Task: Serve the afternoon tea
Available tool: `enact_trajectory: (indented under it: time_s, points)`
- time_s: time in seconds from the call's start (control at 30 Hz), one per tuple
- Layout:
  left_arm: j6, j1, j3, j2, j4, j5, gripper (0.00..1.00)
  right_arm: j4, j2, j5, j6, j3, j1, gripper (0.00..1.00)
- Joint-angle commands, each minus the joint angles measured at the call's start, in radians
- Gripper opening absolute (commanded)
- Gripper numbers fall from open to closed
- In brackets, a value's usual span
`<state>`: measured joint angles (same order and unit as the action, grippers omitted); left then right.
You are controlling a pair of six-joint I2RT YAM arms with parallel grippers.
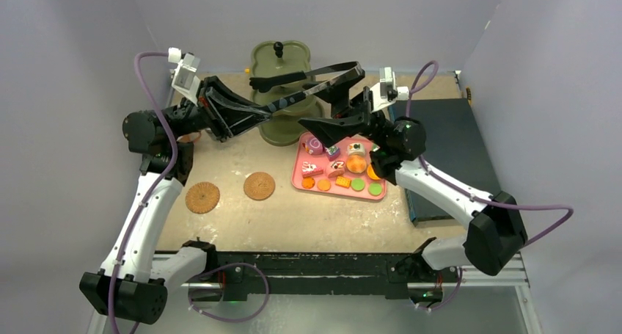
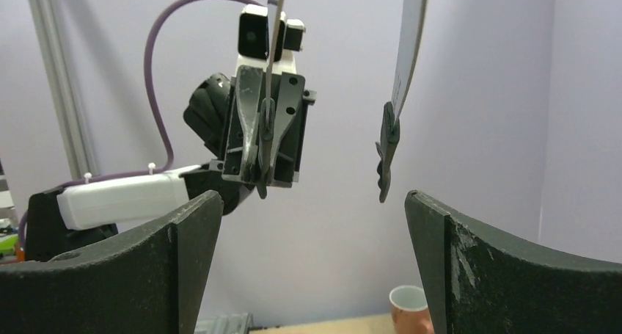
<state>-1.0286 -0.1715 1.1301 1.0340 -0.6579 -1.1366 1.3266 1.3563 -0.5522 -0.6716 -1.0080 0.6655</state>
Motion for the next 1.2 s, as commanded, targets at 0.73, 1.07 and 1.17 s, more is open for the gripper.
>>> enact_trajectory:
  time_s: [0.73, 1.07, 1.17]
  points:
    - [0.105, -0.036, -0.051, -0.030, -0.030, 0.021, 0.00, 0.007, 0.077, 0.009, -0.048, -0.185, 0.051, 0.93]
    - [0.136, -0.037, -0.043, -0.029, 0.000, 0.018, 0.00, -0.032, 0.091, -0.033, -0.080, -0.214, 0.051, 0.76]
    - [0.137, -0.037, -0.039, -0.032, 0.000, 0.014, 0.00, -0.081, 0.084, -0.062, -0.085, -0.211, 0.049, 0.72]
